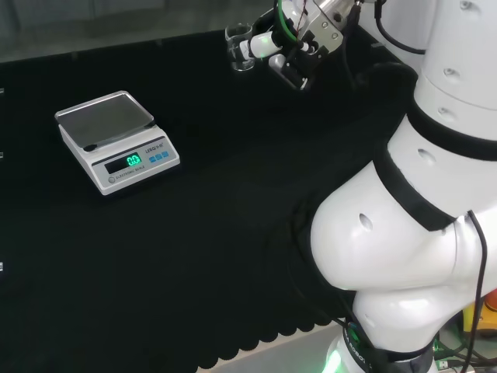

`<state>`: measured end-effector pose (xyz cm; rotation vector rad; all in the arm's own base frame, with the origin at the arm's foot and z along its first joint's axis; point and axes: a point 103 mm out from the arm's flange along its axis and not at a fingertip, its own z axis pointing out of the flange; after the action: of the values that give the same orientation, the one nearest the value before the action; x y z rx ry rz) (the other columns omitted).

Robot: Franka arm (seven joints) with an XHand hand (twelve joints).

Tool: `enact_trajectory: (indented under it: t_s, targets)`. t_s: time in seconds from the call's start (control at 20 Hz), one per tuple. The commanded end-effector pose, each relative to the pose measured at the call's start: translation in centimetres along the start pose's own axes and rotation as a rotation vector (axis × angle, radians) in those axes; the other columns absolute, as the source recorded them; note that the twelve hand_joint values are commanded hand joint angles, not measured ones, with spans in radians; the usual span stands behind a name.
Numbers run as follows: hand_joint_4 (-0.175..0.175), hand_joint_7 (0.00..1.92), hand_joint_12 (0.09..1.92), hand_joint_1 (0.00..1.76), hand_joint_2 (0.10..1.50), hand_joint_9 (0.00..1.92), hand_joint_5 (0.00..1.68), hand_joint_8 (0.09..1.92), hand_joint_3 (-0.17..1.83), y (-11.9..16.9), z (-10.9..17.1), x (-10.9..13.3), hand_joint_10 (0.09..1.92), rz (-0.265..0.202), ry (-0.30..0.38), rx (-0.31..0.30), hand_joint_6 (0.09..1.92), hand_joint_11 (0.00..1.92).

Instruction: Pick up the beaker.

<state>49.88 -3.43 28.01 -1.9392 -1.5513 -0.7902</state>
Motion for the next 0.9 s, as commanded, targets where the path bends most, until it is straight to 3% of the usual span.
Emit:
enact_trajectory:
  t_s: [0.05, 0.5, 0.9]
  targets:
    - [-0.009, 1.59, 1.28, 1.18, 0.5, 1.51, 1.31, 0.64, 0.94, -6.3, 0.7, 4.2, 0.57, 0.033, 0.111, -0.06, 0.76, 0.77]
    - [-0.005, 1.6, 1.29, 1.18, 0.5, 1.52, 1.31, 0.64, 0.95, -7.8, 3.0, 4.7, 0.57, 0.056, 0.147, -0.065, 0.77, 0.77]
    - [-0.003, 1.6, 1.29, 1.18, 0.49, 1.52, 1.31, 0.64, 0.95, -7.1, 4.1, 4.9, 0.57, 0.08, 0.122, -0.076, 0.77, 0.78]
